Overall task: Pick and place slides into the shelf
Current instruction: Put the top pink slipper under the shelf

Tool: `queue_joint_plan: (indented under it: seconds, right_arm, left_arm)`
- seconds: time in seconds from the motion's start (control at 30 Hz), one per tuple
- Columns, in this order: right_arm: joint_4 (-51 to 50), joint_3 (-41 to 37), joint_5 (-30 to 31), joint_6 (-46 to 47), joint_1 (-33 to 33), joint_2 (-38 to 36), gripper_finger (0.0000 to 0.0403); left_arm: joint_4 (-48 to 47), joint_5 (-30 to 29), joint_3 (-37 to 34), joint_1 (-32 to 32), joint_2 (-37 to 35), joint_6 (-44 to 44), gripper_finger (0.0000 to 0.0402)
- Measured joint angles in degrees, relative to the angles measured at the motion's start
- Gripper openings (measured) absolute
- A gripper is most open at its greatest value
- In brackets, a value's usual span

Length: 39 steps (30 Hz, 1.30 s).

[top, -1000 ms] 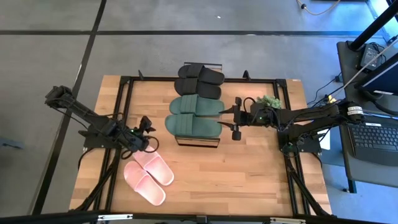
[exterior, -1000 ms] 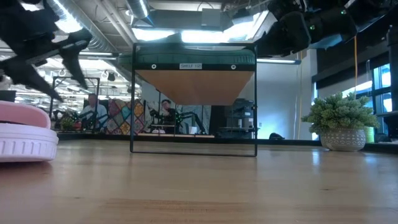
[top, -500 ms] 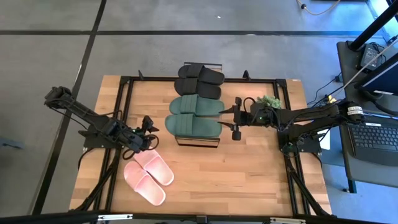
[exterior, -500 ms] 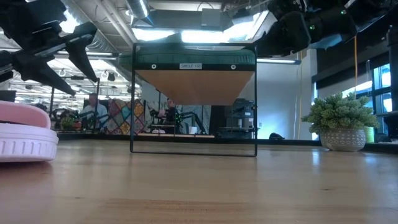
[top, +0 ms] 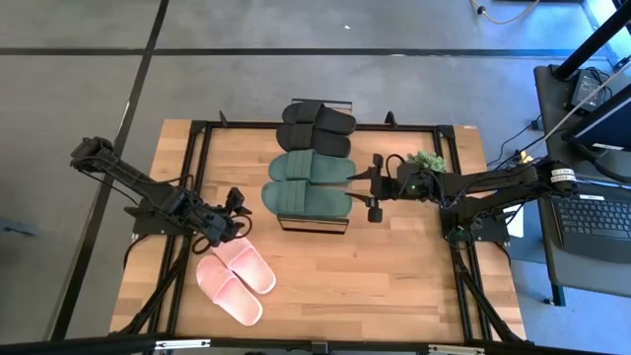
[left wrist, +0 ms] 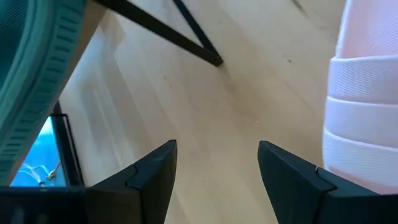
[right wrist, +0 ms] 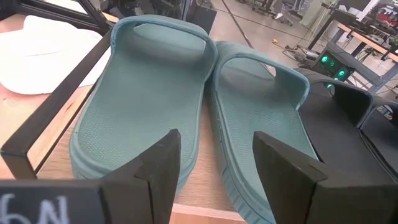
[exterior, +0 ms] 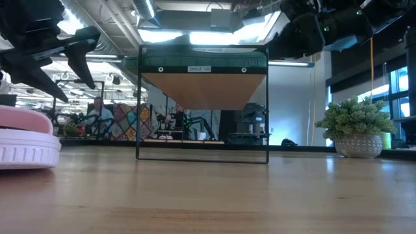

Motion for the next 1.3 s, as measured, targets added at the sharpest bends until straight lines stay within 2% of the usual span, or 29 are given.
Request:
queue_joint_plan:
  seconds: [0.23,0.37,0.5,0.63,0.87,1.0,1.13,1.3]
  right_arm:
    - [0.2,0.0,0.0,0.1,0.0,0.0,0.0200]
    - [0.2,0.0,0.0,-0.1,0.0,0.0,0.0200]
    - [-0.2,0.0,0.0,-0.2,0.0,0.0,0.0200]
    - [-0.4,0.0,0.0,-1.9,0.0,0.0,0.0200]
    - [-0.7,0.0,0.0,-5.4,-0.2,0.0,0.0200]
    - [-1.3,0.0,0.0,-5.8,-0.2,0.0,0.0200]
    - [-1.8,0.0,0.0,-6.0,-0.4,0.0,0.0200]
    - [-4.5,0.1,0.0,-5.8,-0.5,0.0,0.0200]
  left_arm:
    - [3.6,-6.3,0.0,0.0,0.9,-8.3,0.0212]
    - [7.8,-6.4,0.0,0.0,2.0,-10.6,0.0212]
    - [10.4,-7.3,1.1,1.7,2.2,-21.7,0.0212]
    - [8.7,-7.9,1.3,3.1,2.3,-32.1,0.0212]
    - [8.6,-7.1,2.9,3.3,6.1,-38.3,0.0198]
    - [1.8,-5.9,8.2,2.9,10.2,-46.7,0.0180]
    - [-9.9,-3.9,16.0,1.5,16.6,-52.2,0.0161]
    - [-22.9,2.4,24.7,-0.4,24.6,-64.0,0.0148]
